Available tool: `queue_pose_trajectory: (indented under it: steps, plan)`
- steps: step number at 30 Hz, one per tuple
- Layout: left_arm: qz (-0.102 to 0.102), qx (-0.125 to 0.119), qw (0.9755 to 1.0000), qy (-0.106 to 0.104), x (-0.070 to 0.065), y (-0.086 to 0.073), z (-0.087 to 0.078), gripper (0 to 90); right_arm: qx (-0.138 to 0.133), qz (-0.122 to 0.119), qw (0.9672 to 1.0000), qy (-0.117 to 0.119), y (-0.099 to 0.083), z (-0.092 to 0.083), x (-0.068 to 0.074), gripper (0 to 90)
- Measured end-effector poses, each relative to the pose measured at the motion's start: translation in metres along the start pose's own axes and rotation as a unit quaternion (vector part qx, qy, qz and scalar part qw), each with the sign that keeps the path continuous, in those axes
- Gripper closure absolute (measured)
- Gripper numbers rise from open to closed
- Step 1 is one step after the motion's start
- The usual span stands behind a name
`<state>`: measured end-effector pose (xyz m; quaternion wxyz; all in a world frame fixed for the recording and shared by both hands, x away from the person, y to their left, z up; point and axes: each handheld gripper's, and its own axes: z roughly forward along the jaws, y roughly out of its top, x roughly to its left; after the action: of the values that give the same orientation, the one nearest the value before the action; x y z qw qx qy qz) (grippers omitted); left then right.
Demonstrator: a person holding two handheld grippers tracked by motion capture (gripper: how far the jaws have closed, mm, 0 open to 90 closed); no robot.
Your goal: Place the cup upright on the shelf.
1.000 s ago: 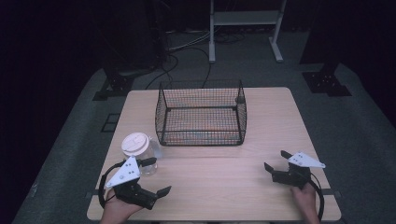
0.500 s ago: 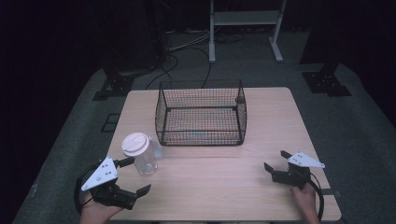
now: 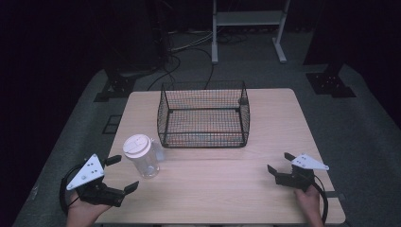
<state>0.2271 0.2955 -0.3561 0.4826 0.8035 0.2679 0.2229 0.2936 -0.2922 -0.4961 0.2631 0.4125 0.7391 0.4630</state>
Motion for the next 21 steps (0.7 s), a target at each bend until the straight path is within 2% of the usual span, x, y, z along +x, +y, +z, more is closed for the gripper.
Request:
queue_pose_trajectory:
  steps: [8,21]
  plan:
    - [-0.012,0.012,0.9998,0.007,0.017,-0.004,0.002,0.0,0.000,0.001,1.0000,0.000,0.000,0.000,0.000,13.5]
    - [-0.035,0.045,0.9982,0.021,0.045,-0.013,0.020,0.0,-0.001,-0.002,1.0000,0.002,0.000,0.000,0.000,13.5]
